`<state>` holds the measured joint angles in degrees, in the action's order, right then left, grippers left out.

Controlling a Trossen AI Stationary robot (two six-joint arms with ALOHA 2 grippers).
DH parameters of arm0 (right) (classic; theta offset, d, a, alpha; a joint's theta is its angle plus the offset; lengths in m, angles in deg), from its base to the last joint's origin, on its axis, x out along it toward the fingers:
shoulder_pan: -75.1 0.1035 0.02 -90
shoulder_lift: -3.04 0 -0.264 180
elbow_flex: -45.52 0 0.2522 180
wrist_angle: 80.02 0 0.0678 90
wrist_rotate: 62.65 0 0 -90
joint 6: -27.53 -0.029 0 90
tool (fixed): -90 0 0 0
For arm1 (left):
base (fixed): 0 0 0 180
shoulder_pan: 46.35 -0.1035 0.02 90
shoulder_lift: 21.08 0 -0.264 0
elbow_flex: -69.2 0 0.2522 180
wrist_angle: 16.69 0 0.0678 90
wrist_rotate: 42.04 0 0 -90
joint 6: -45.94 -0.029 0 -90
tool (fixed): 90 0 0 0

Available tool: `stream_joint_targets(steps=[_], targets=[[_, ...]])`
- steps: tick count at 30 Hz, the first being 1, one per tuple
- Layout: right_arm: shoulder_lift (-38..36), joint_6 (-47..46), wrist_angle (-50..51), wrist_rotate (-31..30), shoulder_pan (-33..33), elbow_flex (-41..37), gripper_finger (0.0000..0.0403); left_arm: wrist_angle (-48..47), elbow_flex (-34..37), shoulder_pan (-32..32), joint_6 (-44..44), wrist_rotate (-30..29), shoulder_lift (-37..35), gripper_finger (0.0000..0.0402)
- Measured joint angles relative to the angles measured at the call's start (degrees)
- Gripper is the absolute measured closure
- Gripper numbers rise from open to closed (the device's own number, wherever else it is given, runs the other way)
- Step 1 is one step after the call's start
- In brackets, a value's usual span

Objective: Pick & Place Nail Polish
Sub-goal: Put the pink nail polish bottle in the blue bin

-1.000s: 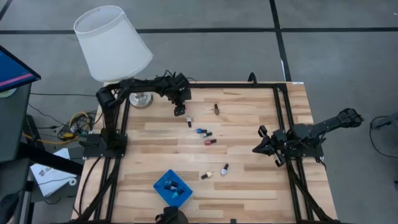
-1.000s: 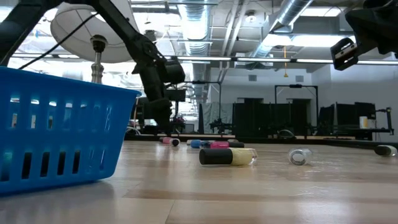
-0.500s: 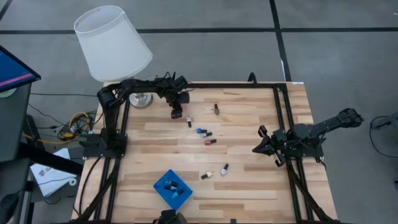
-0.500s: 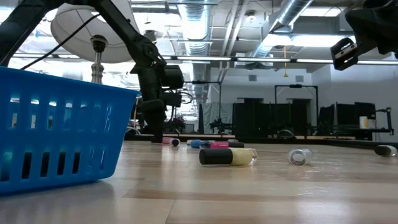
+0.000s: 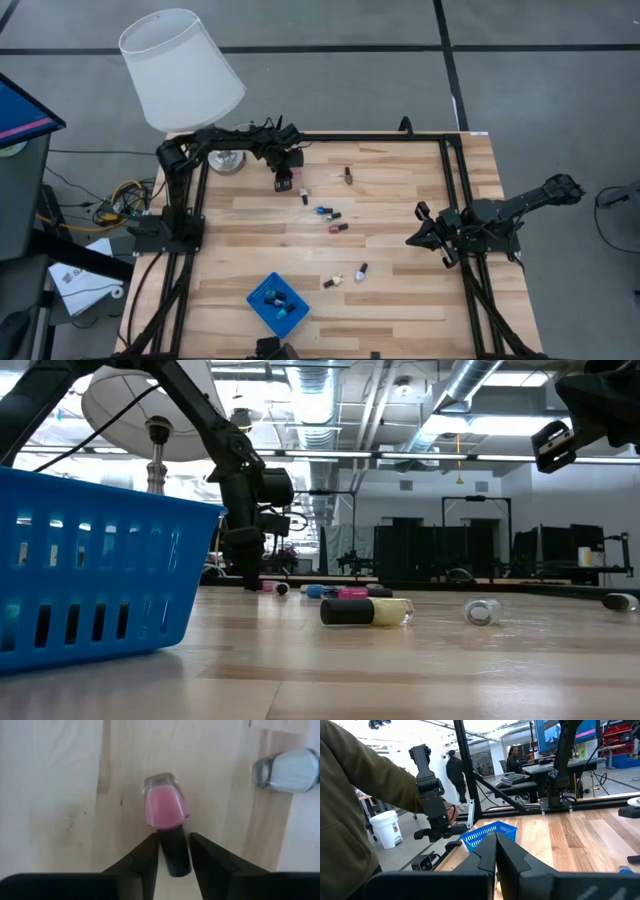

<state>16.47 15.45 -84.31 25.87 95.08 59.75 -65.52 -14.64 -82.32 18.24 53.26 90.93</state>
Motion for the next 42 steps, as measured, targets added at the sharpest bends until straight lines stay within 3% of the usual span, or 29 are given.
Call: stream_joint_targets(steps=[9,14,24,28,33,38,42], targets=[[0.0,0.0,0.0,0.0,0.0,0.0,0.0403,0.0,1.4,0.8,1.2,-2.5,-0.2,0.0348],[0.0,0.0,0.0,0.0,0.0,0.0,0.0403,-0.1,1.6,2.4,1.2,-3.9,-1.1,0.0350],[0.0,0.0,0.0,0.0,0.0,0.0,0.0403,-4.7,2.0,8.4,6.1,-4.7,-16.1,0.0351],[0.0,0.0,0.0,0.0,0.0,0.0,0.0403,-6.3,1.8,15.5,15.0,-2.4,-25.2,0.0351],[0.0,0.0,0.0,0.0,0.0,0.0,0.0403,-6.9,1.7,30.4,26.3,-2.4,-34.3,0.0351],[0.0,0.0,0.0,0.0,0.0,0.0,0.0403,-6.8,1.7,48.1,37.8,-4.3,-35.9,0.0351],[0.0,0.0,0.0,0.0,0.0,0.0,0.0403,-6.6,1.7,59.4,45.0,-8.1,-32.4,0.0351]])
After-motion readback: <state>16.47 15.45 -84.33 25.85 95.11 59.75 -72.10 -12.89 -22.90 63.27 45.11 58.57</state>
